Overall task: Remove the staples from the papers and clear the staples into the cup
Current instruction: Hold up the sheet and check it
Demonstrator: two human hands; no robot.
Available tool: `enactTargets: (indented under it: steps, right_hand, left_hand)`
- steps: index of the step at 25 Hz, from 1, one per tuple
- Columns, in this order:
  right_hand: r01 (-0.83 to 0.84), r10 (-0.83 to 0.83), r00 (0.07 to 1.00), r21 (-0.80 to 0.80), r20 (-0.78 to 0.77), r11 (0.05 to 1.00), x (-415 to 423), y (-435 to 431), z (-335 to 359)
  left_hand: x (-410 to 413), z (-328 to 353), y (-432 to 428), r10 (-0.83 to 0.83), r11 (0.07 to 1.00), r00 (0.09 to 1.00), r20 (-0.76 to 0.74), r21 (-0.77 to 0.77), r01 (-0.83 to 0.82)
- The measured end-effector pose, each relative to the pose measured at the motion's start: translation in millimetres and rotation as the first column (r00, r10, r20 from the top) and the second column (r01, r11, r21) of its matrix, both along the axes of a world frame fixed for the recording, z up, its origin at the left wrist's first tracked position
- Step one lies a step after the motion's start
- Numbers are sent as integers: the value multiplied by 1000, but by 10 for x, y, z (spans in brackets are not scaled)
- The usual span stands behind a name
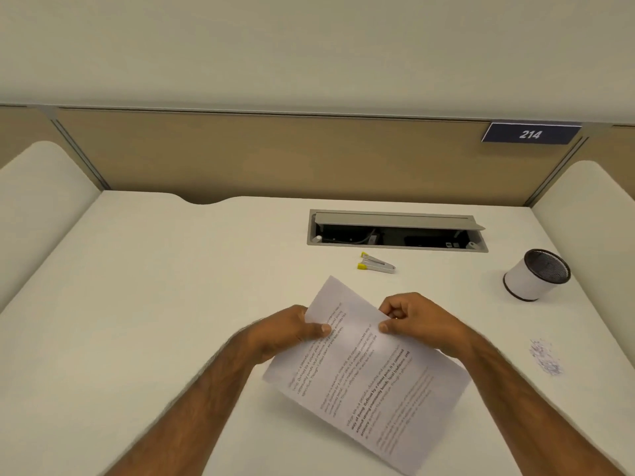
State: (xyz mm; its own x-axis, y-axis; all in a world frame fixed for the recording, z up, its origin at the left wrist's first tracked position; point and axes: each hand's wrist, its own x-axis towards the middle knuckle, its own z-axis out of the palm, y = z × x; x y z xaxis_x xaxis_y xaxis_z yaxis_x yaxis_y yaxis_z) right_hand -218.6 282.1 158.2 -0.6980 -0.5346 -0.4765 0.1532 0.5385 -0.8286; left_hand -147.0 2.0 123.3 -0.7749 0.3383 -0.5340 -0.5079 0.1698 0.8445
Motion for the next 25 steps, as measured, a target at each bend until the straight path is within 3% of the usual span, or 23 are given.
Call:
enactTargets:
  steps: [3,5,9,14,15,18,21,23,25]
  right_hand:
    - [172,-174,985,-109,-15,979,280,121,27]
    - [320,-318,947,-209,42,924,431,215,25]
    - [524,-513,849,-333,128,784,685,285,33]
    - [610,-601,783,-392,162,689,910,178,81]
    - [622,-620,769,-402,155,672,953,131,103]
    - [635,-670,737,-434,93,639,1104,-54,171]
    - [614,-667,743,-458,60,643,1225,-229,231]
    - [615,-660,746,-473,89,631,1261,-296,261]
    - [628,-654,744,-475,136,616,1267,-321,264]
  left_hand:
    - [12,239,-62,-5,988,993,-118,-154,-14]
    - [56,314,-199,110,976,972,-209,-163,-146]
    - [318,334,-214,498,867,835,-233,100,-489]
    - [504,282,20,715,692,686,-137,279,-666]
    - [541,282,65,744,667,646,-171,256,-700]
    - [683,260,274,736,551,497,-459,-20,-834]
    - [759,323,384,716,564,523,-463,-59,-823]
    - [718,341,241,771,597,544,-330,78,-798]
    - [729,408,99,732,675,669,-128,268,-687]
